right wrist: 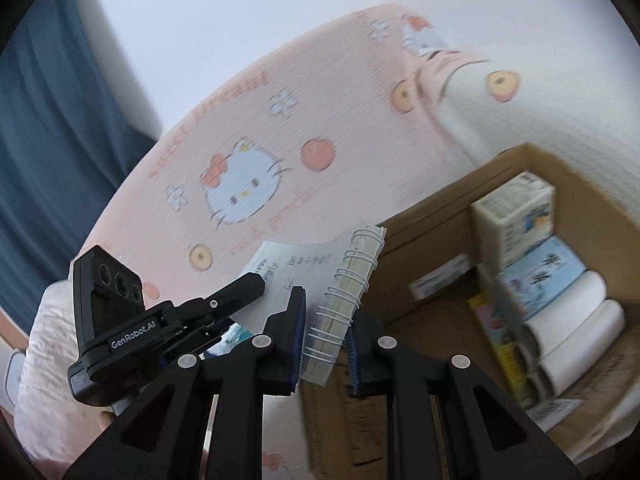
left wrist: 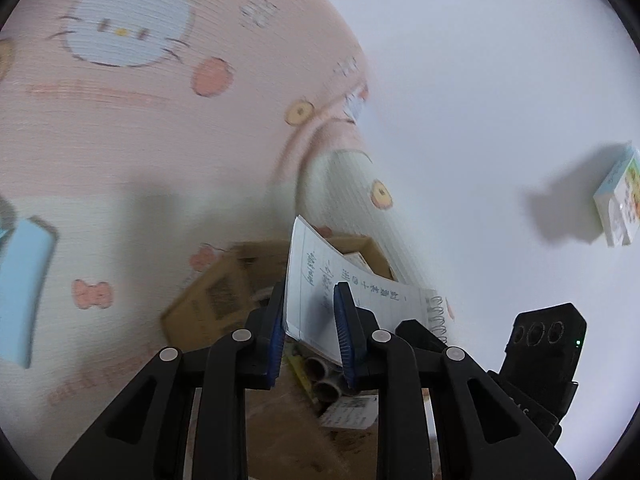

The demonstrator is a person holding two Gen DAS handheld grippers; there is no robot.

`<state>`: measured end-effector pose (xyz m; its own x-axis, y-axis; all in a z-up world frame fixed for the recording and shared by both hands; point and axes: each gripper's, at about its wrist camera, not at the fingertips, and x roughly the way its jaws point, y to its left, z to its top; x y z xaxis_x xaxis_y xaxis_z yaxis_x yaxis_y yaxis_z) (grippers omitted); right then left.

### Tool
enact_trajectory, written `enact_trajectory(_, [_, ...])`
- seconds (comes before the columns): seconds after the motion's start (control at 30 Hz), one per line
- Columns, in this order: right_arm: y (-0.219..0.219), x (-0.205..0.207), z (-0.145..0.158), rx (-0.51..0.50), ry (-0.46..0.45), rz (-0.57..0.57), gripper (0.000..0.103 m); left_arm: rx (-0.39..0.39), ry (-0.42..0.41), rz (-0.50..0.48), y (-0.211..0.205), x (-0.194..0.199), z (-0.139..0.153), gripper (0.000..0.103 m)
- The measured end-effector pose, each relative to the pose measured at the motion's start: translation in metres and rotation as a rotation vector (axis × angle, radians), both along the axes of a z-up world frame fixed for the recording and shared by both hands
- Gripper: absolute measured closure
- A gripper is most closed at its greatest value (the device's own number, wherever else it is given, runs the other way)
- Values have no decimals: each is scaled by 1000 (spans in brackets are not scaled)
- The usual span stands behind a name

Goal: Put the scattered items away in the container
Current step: 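Lift the notepad with the right gripper and carry it over the cardboard box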

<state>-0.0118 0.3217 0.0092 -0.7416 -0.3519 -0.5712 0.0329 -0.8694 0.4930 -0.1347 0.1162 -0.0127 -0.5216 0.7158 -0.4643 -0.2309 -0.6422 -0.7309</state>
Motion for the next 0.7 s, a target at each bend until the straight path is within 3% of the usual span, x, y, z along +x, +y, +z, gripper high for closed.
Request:
enact_trajectory(0.2, [45, 6, 0, -27, -24, -76, 87, -14, -60, -85, 43, -23, 1, 78])
enact_trajectory(0.33, [69, 10, 0, 8, -42, -128, 87, -56, -68, -159, 80, -36, 2, 77])
enact_trajectory(0.47, [92, 13, -3, 16, -74, -171, 86, -49, -143, -219, 108, -51, -4, 77])
enact_trajectory(0.6, [115, 15, -7, 30, -129, -231, 86, -92, -175, -300, 142, -60, -10, 77])
enact_trajectory(0.7, [130, 16, -15, 37, -184, -279, 86, -90, -251, -342, 163, -68, -25, 77])
